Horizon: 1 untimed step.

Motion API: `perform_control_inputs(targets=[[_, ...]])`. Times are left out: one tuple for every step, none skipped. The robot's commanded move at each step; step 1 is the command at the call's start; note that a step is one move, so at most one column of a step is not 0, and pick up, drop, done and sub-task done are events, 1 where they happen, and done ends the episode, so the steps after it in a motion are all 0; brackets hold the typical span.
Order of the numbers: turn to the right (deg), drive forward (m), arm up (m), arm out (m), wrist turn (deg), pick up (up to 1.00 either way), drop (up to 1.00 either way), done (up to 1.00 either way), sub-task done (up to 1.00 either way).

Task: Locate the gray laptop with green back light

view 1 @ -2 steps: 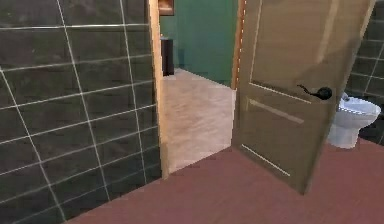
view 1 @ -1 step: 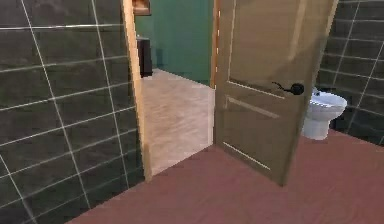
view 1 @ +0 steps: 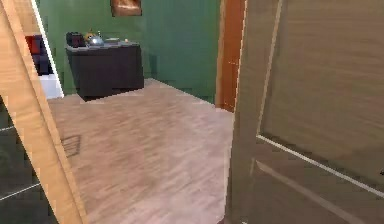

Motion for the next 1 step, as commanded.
perform_control_inputs(targets=[[0.0, 0.8, 0.0, 0.0, 0.0, 0.0, 0.0, 0.0, 0.0]])
